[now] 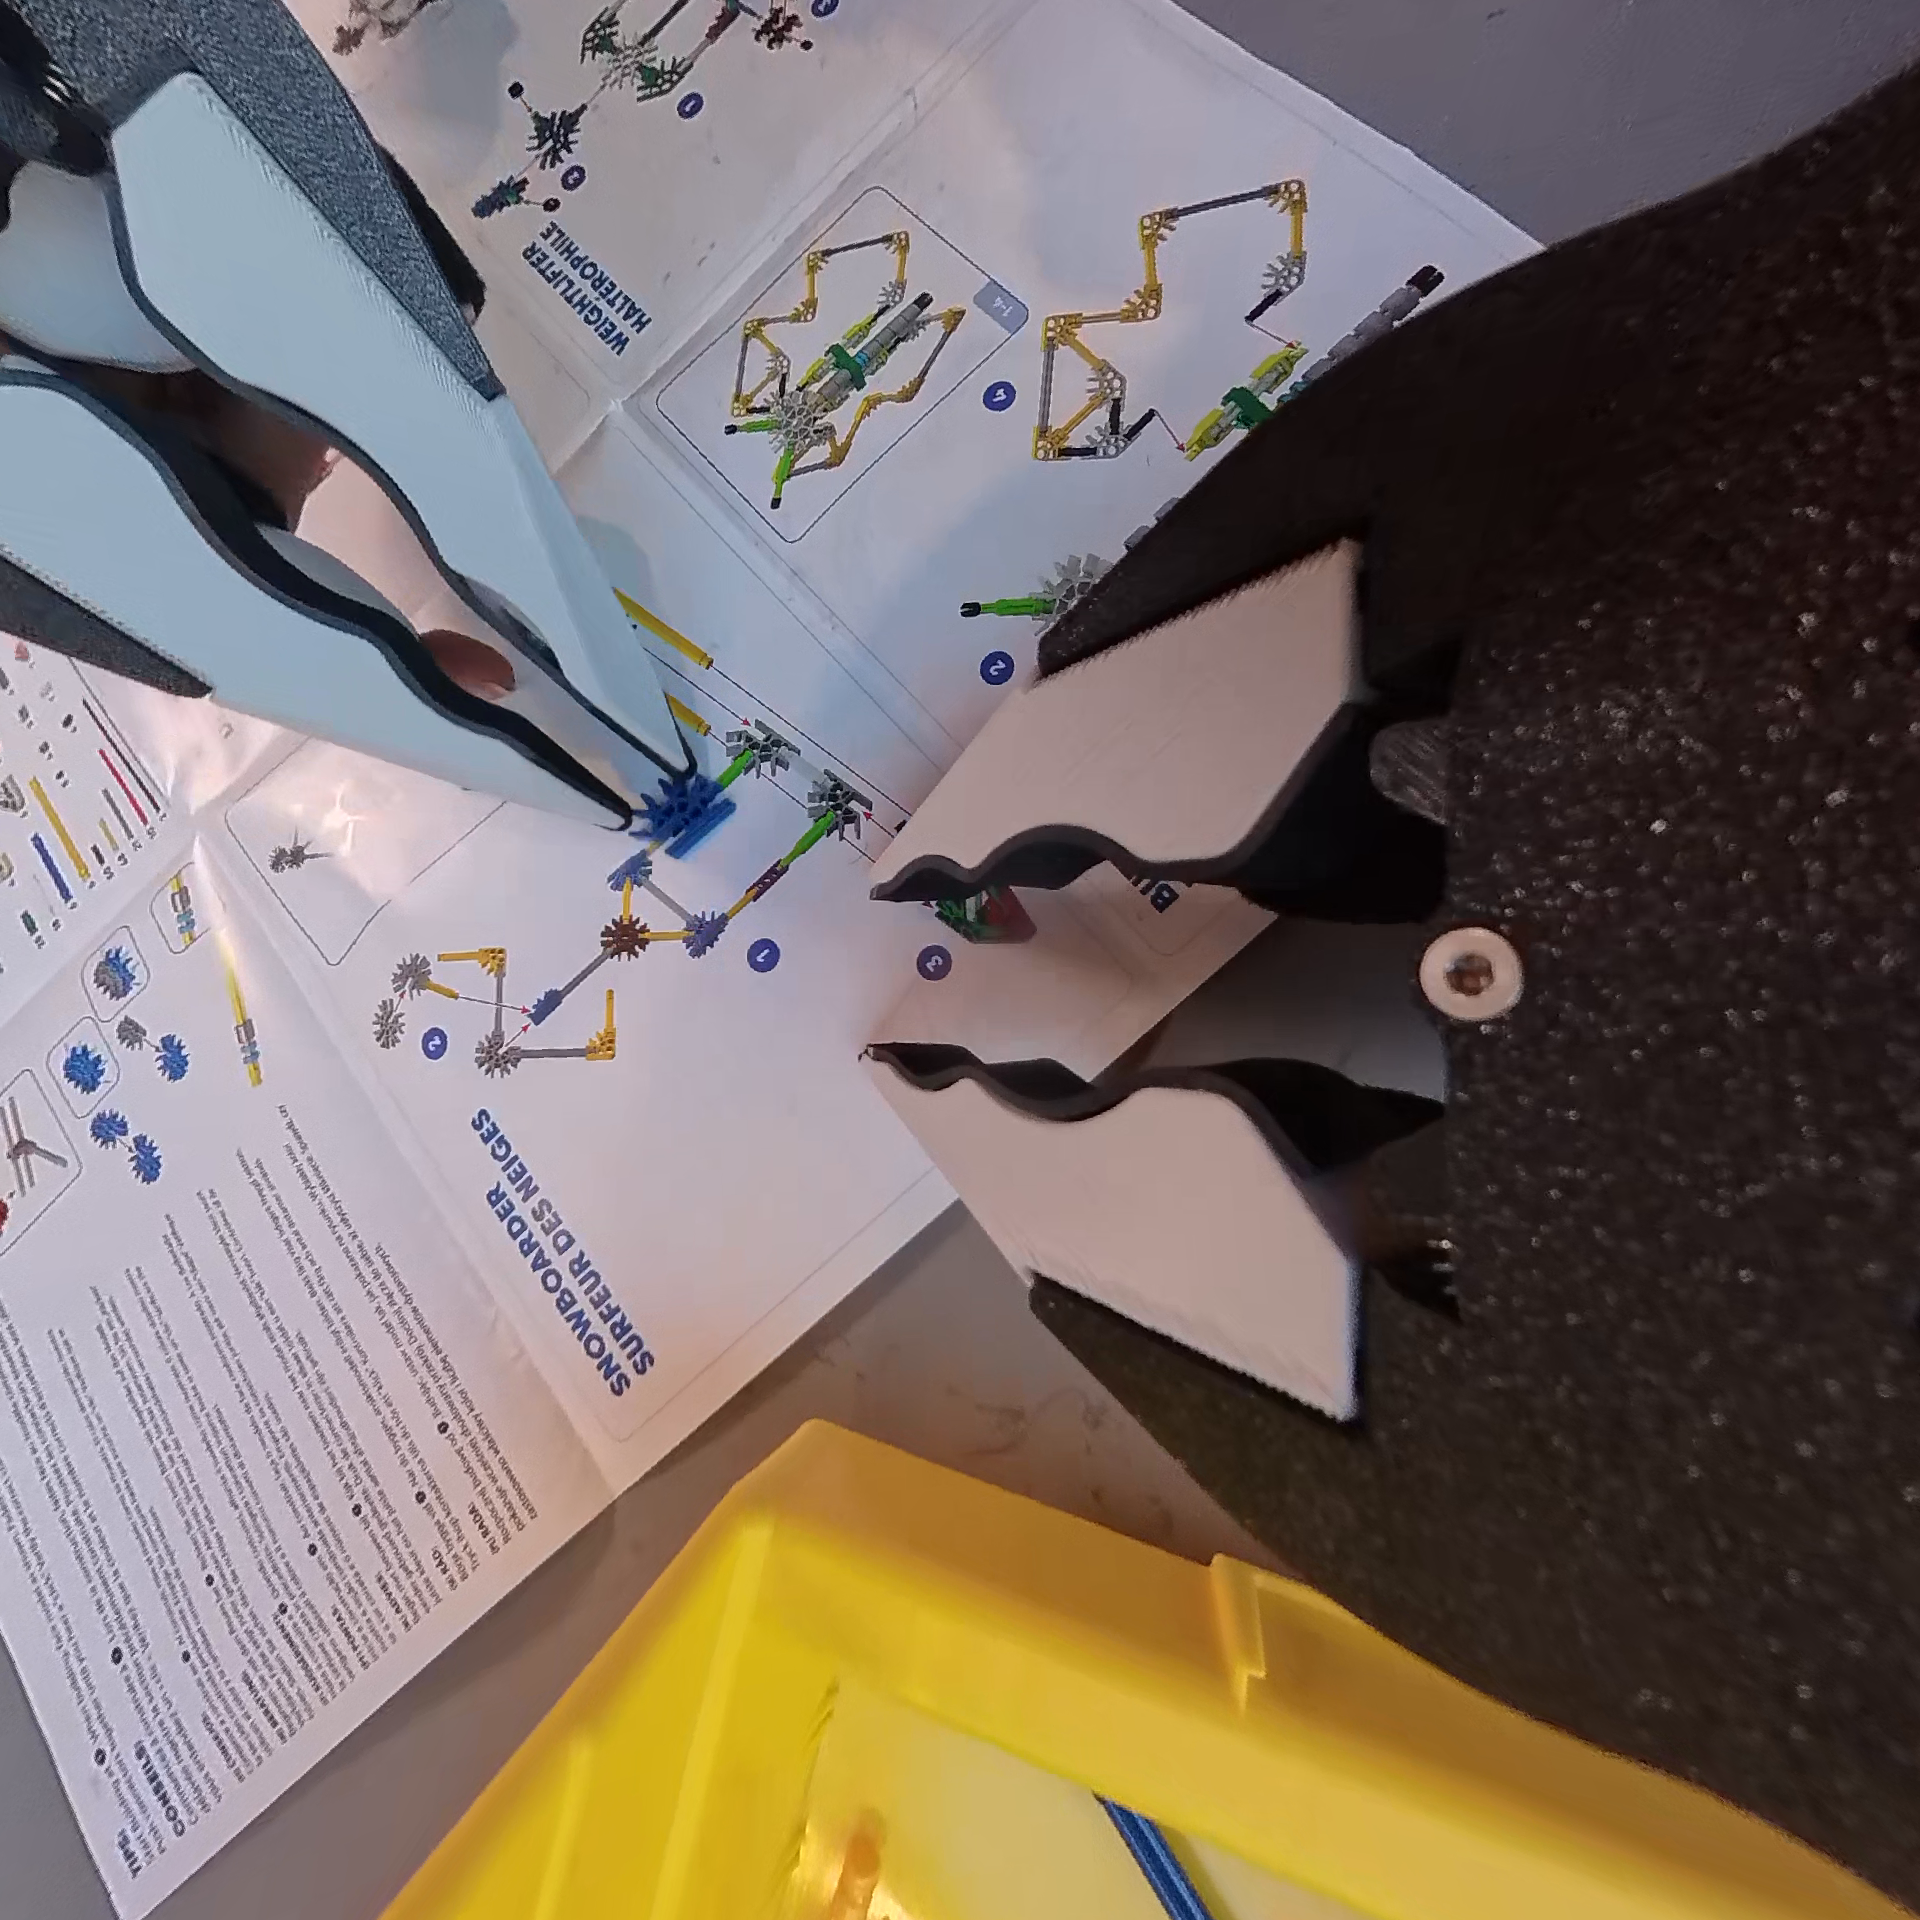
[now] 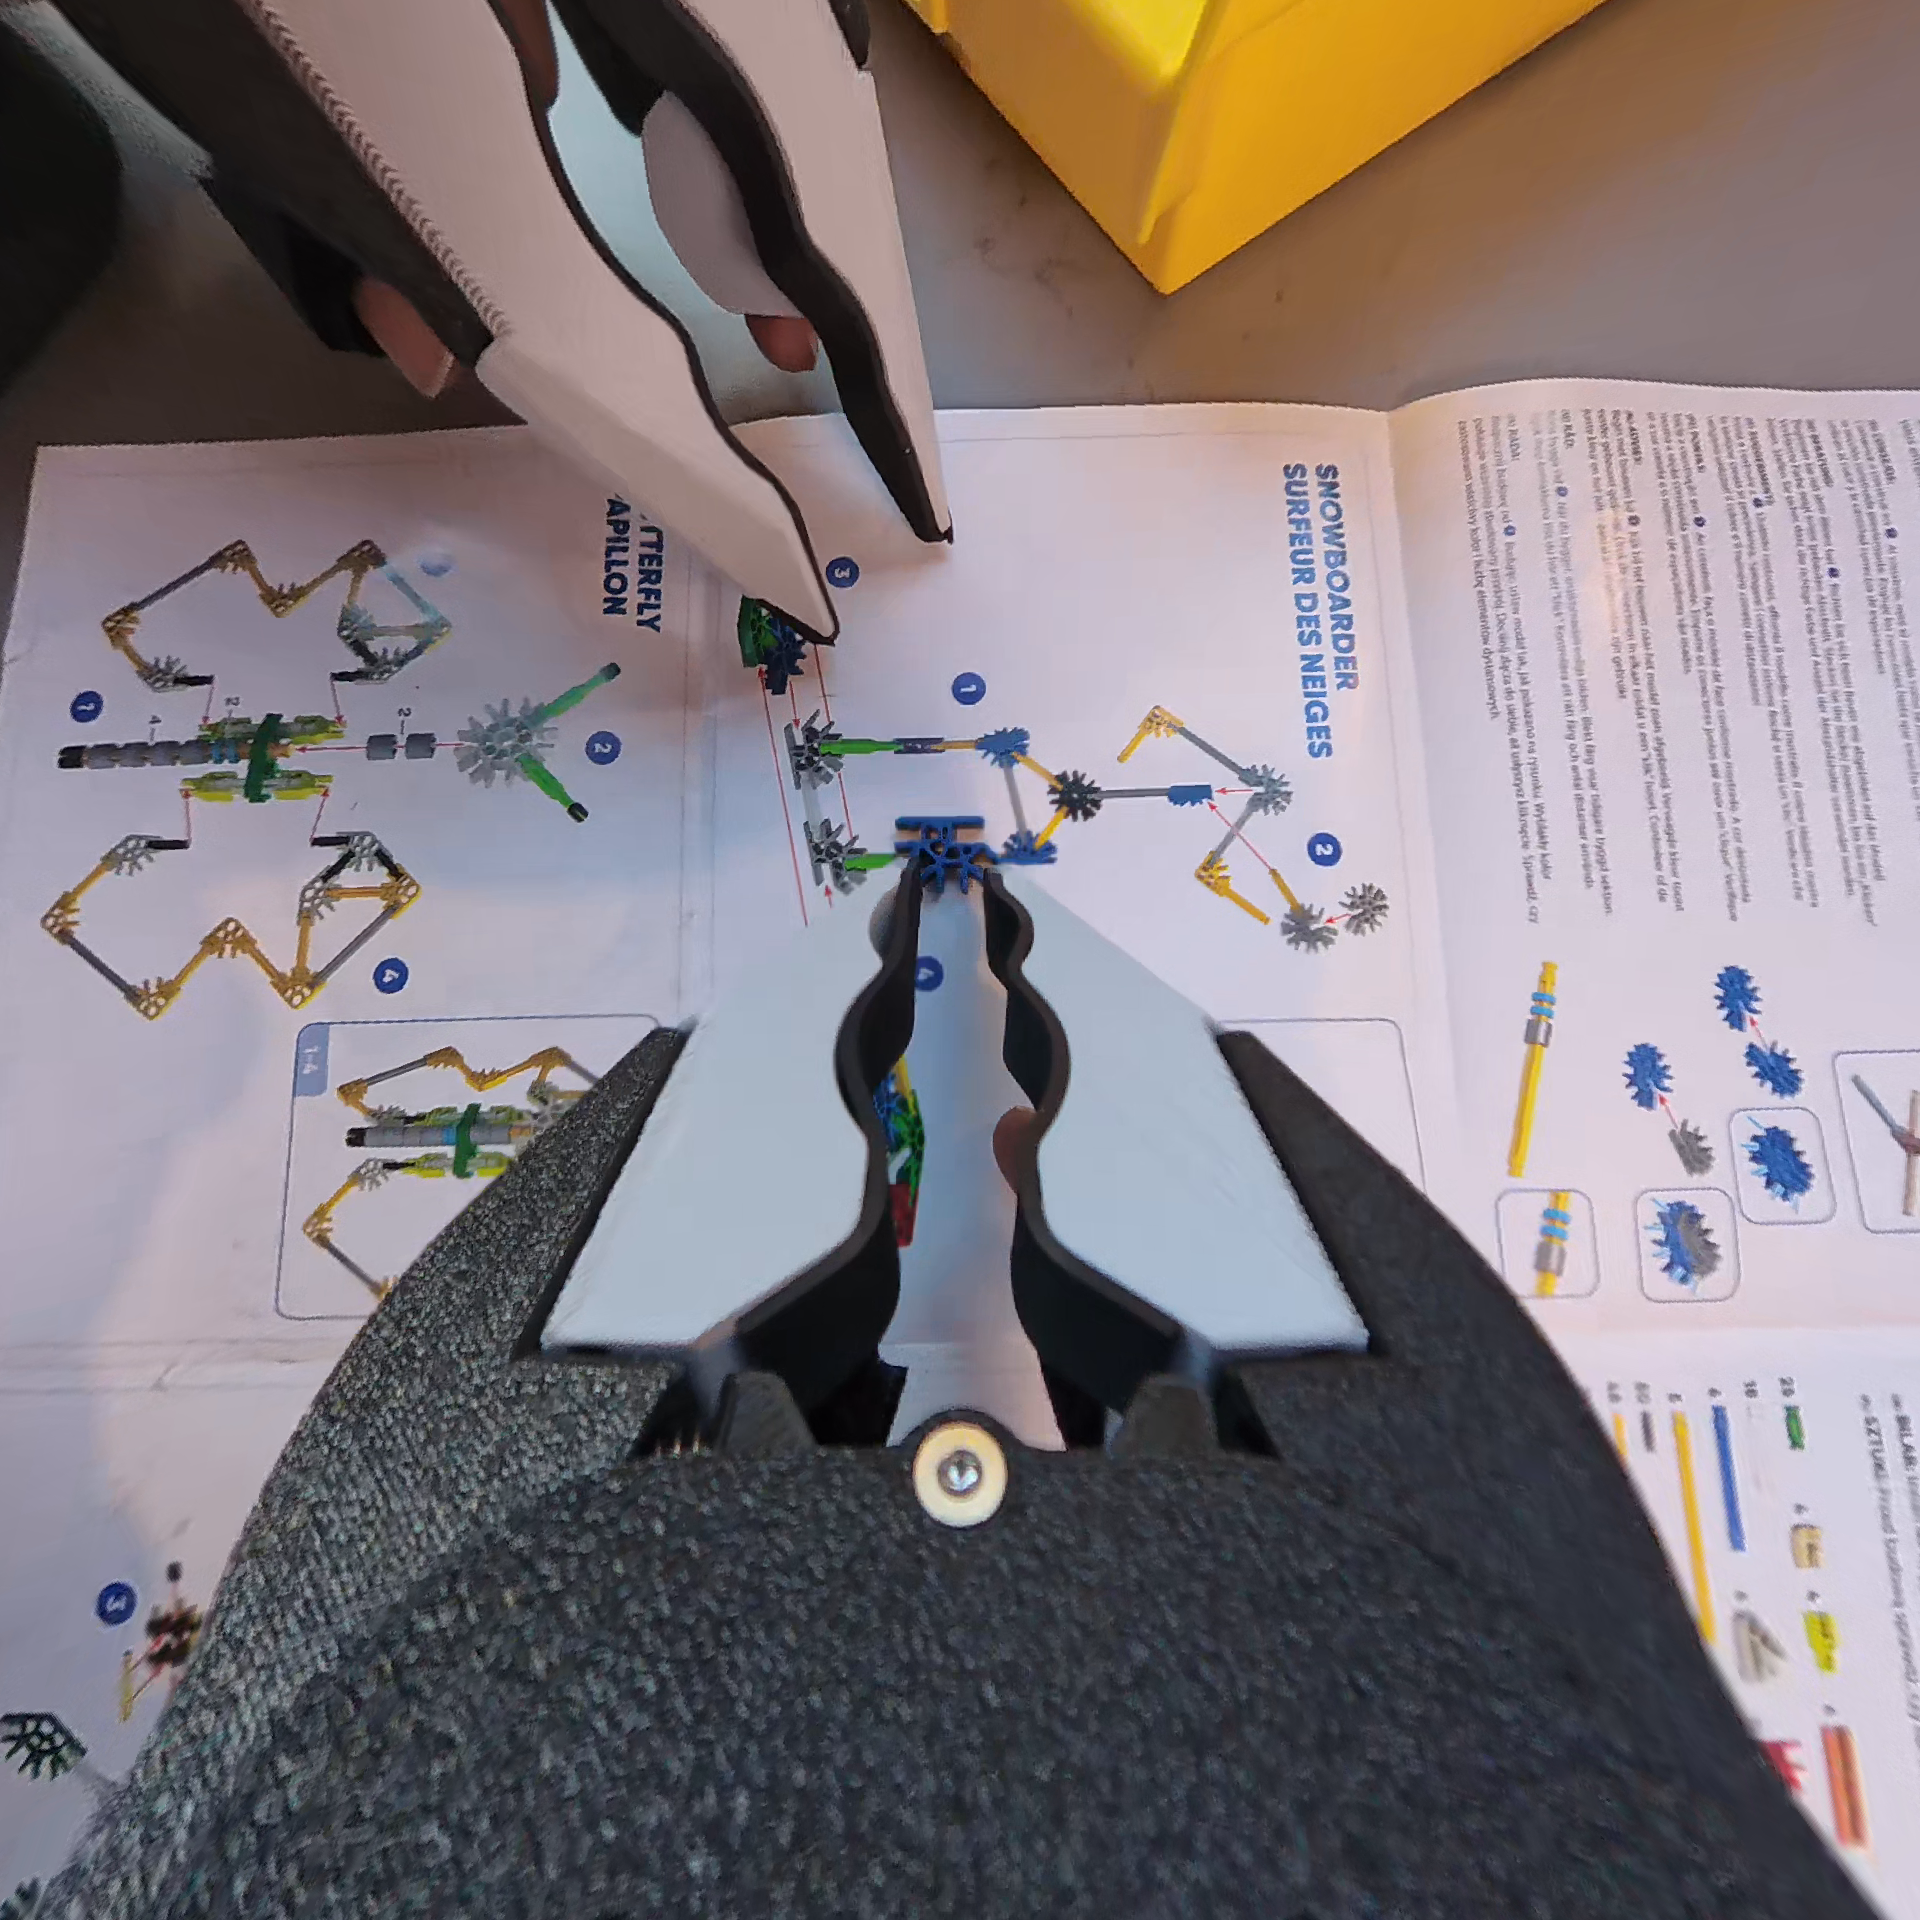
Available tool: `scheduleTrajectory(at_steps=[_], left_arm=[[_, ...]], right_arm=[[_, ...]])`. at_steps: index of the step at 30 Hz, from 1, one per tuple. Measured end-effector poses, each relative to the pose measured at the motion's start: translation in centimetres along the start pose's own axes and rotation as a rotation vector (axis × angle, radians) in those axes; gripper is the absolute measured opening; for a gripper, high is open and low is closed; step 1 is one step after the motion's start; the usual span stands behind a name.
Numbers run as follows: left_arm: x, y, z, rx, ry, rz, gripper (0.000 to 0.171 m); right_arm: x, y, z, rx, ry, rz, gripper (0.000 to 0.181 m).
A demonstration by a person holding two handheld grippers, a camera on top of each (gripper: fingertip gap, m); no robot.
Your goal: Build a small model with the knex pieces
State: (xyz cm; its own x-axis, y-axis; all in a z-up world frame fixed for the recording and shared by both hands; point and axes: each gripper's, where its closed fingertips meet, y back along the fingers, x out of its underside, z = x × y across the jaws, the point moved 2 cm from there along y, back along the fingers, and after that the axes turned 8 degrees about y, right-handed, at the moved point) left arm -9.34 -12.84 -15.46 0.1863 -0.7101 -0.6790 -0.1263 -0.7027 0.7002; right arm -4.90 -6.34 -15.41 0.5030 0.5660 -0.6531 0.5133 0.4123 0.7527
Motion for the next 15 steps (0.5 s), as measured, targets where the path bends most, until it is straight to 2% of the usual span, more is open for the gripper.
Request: scheduleTrajectory(at_steps=[6, 15], left_arm=[[-0.02, -0.07, -0.01, -0.002, -0.003, -0.001, 0.027], [0.1, -0.3, -0.02, 0.0, -0.004, 0.003, 0.027]], right_arm=[[0.97, 0.7, 0.77, -0.004, -0.033, -0.014, 0.01], [0.73, 0.54, 0.63, -0.006, -0.035, -0.033, 0.01]])
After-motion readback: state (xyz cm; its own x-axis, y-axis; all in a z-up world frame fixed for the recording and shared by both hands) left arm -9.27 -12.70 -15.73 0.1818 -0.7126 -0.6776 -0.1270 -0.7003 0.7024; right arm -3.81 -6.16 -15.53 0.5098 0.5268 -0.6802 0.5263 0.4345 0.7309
